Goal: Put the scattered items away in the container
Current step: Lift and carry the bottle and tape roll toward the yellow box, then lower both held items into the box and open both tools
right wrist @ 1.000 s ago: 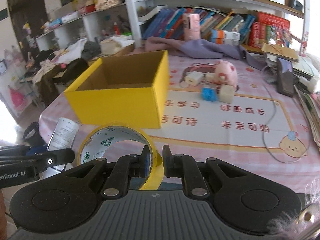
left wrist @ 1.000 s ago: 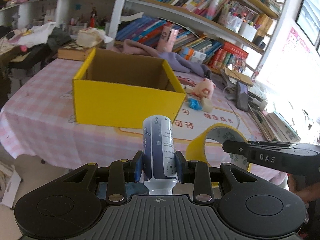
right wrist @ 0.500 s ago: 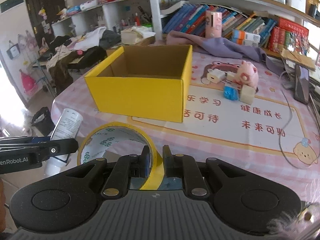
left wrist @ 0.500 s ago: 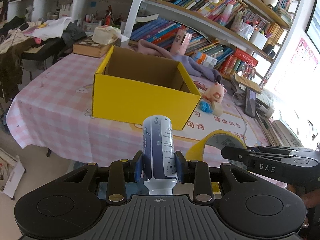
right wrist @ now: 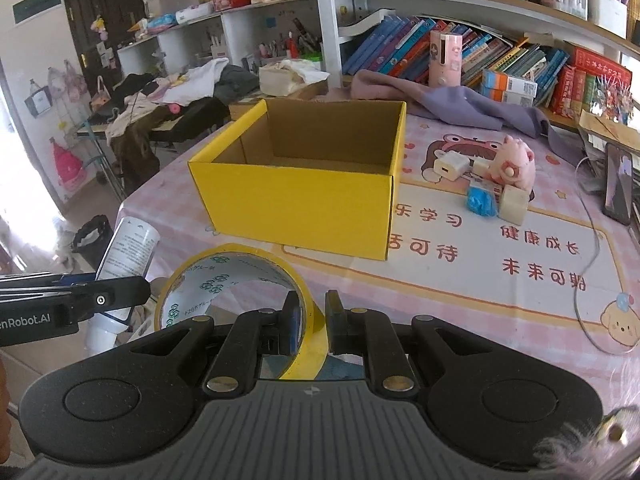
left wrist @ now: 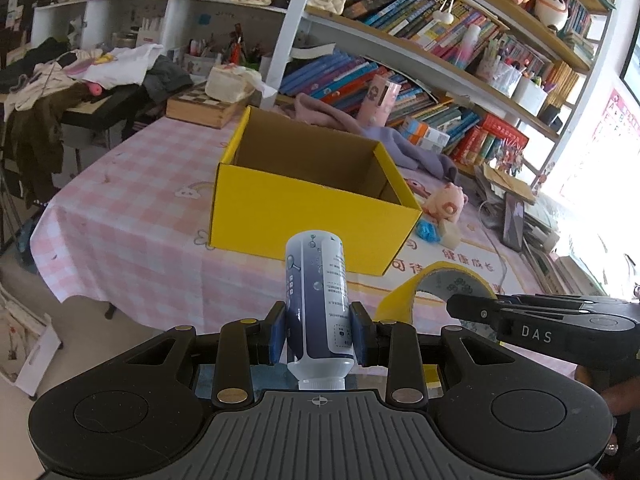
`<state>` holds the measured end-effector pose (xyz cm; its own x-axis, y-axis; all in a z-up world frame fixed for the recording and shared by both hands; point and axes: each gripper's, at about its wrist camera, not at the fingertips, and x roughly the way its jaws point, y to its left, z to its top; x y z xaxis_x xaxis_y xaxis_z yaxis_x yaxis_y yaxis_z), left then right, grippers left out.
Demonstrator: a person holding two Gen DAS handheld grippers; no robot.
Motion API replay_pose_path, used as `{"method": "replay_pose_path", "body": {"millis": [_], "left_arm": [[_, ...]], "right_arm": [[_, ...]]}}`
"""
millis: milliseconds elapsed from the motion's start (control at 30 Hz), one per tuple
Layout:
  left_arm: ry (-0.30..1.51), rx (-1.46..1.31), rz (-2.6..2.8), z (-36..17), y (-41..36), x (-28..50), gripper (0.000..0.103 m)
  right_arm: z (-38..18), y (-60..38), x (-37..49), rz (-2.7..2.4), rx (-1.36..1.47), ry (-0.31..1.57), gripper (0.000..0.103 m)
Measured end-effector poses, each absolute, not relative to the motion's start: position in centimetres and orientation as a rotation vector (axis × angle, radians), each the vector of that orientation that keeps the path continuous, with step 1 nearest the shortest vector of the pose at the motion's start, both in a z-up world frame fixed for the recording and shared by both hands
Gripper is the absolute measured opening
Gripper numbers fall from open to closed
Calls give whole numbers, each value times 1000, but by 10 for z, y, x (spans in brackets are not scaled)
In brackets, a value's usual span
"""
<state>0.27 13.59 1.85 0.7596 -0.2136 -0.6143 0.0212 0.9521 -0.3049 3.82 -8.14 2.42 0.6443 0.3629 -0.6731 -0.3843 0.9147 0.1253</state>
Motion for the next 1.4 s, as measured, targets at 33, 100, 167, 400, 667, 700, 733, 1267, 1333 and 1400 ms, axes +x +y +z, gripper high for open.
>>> {"method": "replay_pose_path", "body": {"millis": [33,100,167,400,667,700,733,1267,1333,1400], "left_arm": [[700,-291,-132,18,136,4,31],[699,-289,-136,18,134,5,31],[693,-283,-136,20,134,6,31],[665,-267,-130,24,135,18,31],[621,-252,-136,35,130,54,31],[614,-249,-135,37,130,60,31],[607,-246,-135,39,130,66,31],[605,-143,-87,59,125,170,31],[622,-119,-80,58,124,183,31],[645,-98,-73,55,123,197,31]], "right_arm": [[24,-81,39,425,-32,759,12],[25,-80,40,425,-33,761,12],[26,-80,40,423,-30,758,12],[32,-78,55,429,-42,726,12],[40,-76,89,441,-54,683,12],[41,-76,95,444,-56,680,12],[42,-76,101,447,-57,676,12],[56,-60,216,509,-84,635,12],[53,-56,230,520,-92,641,12],[50,-52,244,534,-101,649,12]]}}
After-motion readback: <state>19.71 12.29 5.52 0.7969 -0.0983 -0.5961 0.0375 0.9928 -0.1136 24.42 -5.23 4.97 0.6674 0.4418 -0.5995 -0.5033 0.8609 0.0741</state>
